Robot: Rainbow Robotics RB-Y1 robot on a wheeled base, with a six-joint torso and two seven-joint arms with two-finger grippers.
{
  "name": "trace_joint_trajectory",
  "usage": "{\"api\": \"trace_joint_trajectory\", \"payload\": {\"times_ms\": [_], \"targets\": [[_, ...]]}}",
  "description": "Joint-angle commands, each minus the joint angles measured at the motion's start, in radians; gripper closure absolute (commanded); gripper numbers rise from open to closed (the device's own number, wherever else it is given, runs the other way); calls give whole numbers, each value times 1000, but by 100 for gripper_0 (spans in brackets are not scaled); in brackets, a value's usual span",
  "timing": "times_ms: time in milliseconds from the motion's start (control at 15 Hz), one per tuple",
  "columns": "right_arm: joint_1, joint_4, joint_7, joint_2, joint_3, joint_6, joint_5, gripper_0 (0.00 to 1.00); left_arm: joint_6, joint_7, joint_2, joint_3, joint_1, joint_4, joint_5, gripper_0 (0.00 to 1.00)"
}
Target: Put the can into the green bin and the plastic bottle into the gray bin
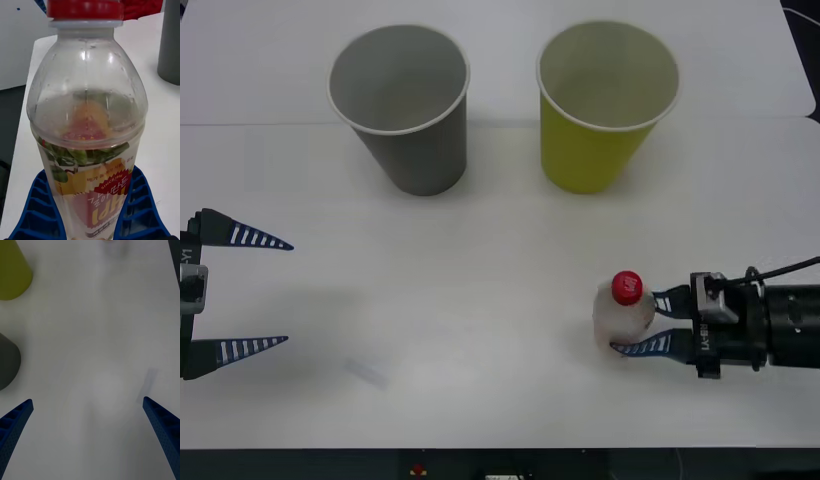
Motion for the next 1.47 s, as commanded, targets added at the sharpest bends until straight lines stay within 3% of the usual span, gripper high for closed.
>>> {"api": "trace_joint_trajectory", "payload": {"times_ms": [67,400,800,1200,1467], "targets": [[30,-126,-180,0,-36,2,71,100,0,0,0,0,0,0,0,0],[29,-341,-531,-9,-83,5,218,100,0,0,0,0,0,0,0,0],[-86,-497,-921,-58,-80,3,295,100,0,0,0,0,0,0,0,0],[-324,-523,-1228,-149,9,3,306,100,0,0,0,0,0,0,0,0],[-545,-434,-1291,-165,109,3,315,100,0,0,0,0,0,0,0,0]]}}
